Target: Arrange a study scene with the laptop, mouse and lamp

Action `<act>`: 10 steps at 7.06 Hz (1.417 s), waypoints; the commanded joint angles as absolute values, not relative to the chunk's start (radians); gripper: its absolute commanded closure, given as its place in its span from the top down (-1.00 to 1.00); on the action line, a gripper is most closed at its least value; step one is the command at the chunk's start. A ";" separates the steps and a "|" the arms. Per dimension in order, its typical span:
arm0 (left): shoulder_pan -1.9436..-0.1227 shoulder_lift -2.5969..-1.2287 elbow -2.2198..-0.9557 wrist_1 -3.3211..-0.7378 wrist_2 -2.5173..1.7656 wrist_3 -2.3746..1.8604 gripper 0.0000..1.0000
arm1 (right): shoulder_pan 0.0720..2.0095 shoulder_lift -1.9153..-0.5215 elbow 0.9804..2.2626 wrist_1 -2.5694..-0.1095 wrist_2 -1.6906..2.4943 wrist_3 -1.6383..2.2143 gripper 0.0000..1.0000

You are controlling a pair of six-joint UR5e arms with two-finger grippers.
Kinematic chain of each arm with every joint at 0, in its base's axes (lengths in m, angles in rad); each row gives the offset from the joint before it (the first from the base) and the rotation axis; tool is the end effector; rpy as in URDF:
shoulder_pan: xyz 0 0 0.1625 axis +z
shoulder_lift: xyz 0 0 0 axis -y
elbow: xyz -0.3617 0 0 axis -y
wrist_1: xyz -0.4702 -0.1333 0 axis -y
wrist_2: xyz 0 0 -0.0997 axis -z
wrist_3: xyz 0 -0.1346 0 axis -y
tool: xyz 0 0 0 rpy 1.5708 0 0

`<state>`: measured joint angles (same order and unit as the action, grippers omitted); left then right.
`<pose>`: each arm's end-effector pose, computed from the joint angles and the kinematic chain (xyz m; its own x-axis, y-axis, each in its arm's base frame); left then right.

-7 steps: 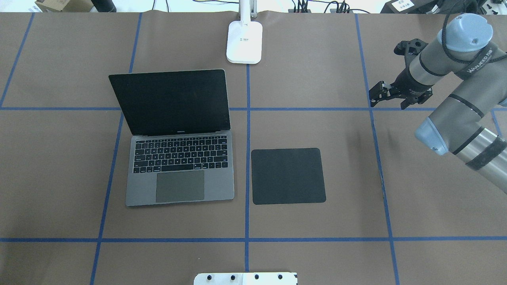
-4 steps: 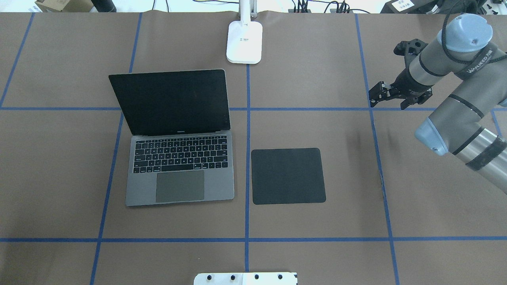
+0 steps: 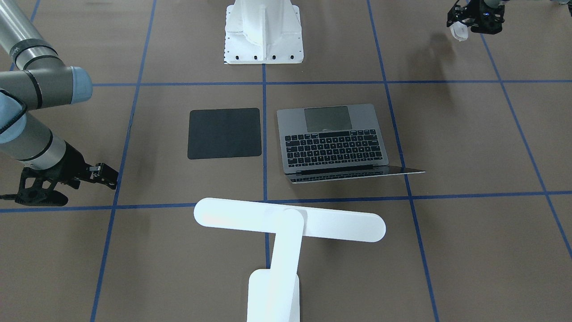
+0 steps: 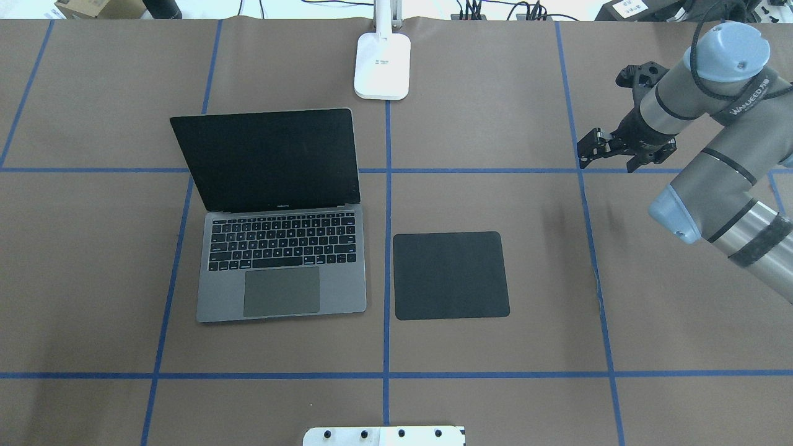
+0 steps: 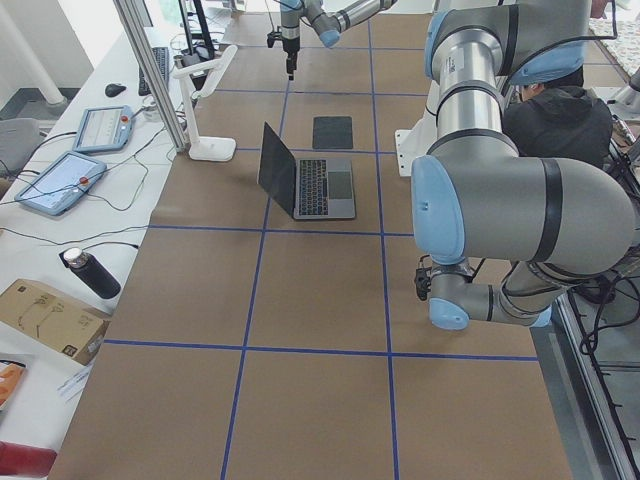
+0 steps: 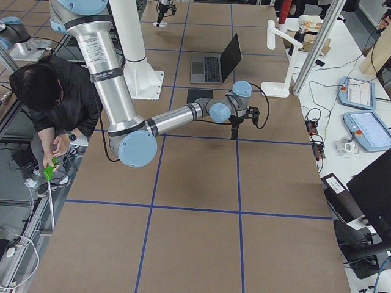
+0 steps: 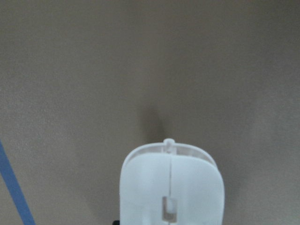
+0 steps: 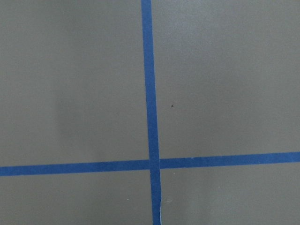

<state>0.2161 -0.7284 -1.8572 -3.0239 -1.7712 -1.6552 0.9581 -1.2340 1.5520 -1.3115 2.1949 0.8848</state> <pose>0.3107 -0.0408 0.6558 0.6377 0.0554 -0.7683 -0.3094 0.9318 -0.1896 -0.3632 -0.6117 0.3940 0.6772 0.0696 0.7325 -0.0665 0.9972 -0.0332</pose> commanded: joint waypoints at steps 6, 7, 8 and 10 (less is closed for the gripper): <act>-0.176 -1.188 -2.115 -2.407 -1.993 -1.643 -0.37 | 0.957 -1.239 1.523 -1.305 2.200 0.870 0.99; -0.230 -1.309 -2.124 -2.272 -2.026 -1.640 -0.37 | 0.957 -1.239 1.514 -1.304 2.201 0.864 0.99; -0.306 -1.419 -2.131 -2.169 -2.075 -1.599 -0.37 | 0.959 -1.242 1.511 -1.302 2.203 0.859 0.99; -0.406 -1.755 -2.122 -1.820 -2.132 -1.585 -0.37 | 0.959 -1.255 1.517 -1.301 2.207 0.858 0.99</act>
<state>-0.3480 -1.5494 -2.1267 -2.0351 -2.1011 -1.5953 0.9579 -1.2483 1.5147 -1.3017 2.2043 0.8595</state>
